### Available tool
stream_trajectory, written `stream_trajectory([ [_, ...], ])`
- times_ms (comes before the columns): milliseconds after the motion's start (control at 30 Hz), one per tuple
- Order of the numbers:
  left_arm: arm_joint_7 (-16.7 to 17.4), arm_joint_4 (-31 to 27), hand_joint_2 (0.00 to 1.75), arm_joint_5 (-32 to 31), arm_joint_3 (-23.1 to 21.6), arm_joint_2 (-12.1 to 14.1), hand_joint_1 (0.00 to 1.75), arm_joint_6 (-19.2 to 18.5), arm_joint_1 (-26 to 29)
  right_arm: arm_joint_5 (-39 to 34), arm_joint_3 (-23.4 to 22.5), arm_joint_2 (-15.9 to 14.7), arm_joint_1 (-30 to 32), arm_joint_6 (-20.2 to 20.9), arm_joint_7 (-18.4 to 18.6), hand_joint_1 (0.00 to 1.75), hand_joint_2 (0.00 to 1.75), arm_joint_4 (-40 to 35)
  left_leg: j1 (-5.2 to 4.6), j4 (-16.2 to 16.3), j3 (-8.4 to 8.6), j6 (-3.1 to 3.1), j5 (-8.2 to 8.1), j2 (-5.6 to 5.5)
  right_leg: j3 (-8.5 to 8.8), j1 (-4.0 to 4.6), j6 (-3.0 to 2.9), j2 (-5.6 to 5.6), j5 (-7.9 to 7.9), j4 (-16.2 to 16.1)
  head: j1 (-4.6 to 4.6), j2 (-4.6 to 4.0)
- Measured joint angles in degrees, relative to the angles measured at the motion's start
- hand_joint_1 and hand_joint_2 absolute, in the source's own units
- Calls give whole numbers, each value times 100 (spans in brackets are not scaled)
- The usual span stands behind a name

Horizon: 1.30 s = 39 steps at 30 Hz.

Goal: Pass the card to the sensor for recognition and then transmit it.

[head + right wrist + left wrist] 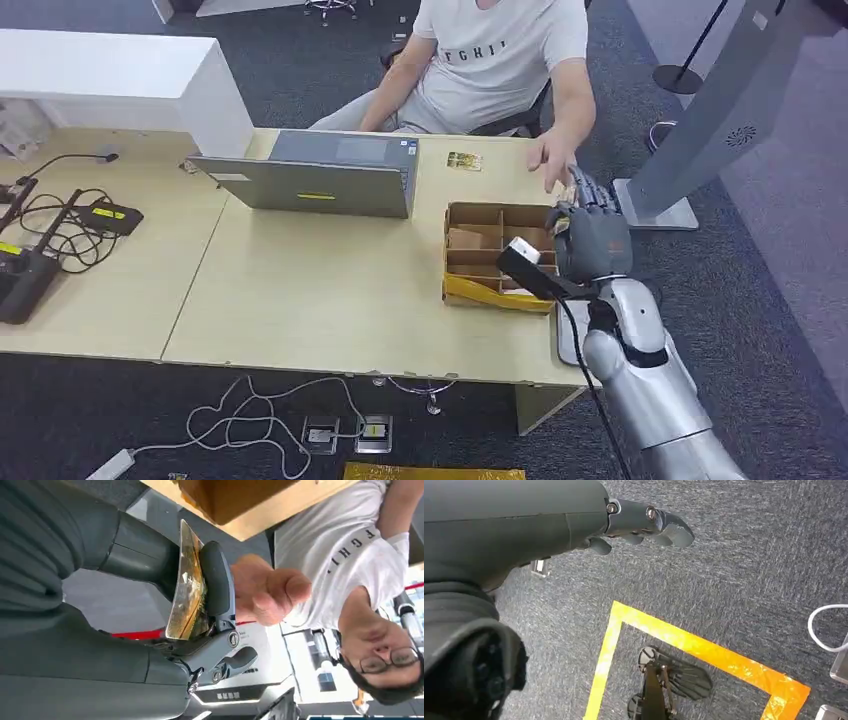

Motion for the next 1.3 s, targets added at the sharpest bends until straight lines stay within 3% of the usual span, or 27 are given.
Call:
stream_trajectory([
  [400,0,0,0,0,0,0,0,15,0,-24,20,61,-89,0,4,175,175,328,0,0,1,0,0,0,0,0,0,0,0,0,0,-2],
  [700,-11,0,0,2,-2,2,0,18,-1,-120,94,144,-401,-523,-308,175,175,1325,0,0,1,0,0,-1,1,0,0,-3,0,0,2,0],
  [733,-11,0,0,4,0,2,0,20,0,-120,98,147,-440,-551,-343,127,175,1438,0,0,1,0,0,-1,1,0,0,-2,0,0,0,-2],
  [767,-11,-2,0,6,0,2,0,39,0,-120,98,153,-478,-571,-378,2,175,1545,0,0,1,0,0,-1,1,0,0,-2,0,0,2,-2],
  [1000,37,0,0,57,-2,-15,0,160,0,-208,157,232,-688,-1117,-597,0,175,2297,0,1,0,0,0,-2,0,0,0,-3,0,0,2,-2],
  [1300,37,0,0,57,-2,-63,0,146,2,-251,160,241,-841,-1231,-629,0,175,2728,0,1,0,0,0,-2,-1,0,0,-2,0,0,2,-2],
])
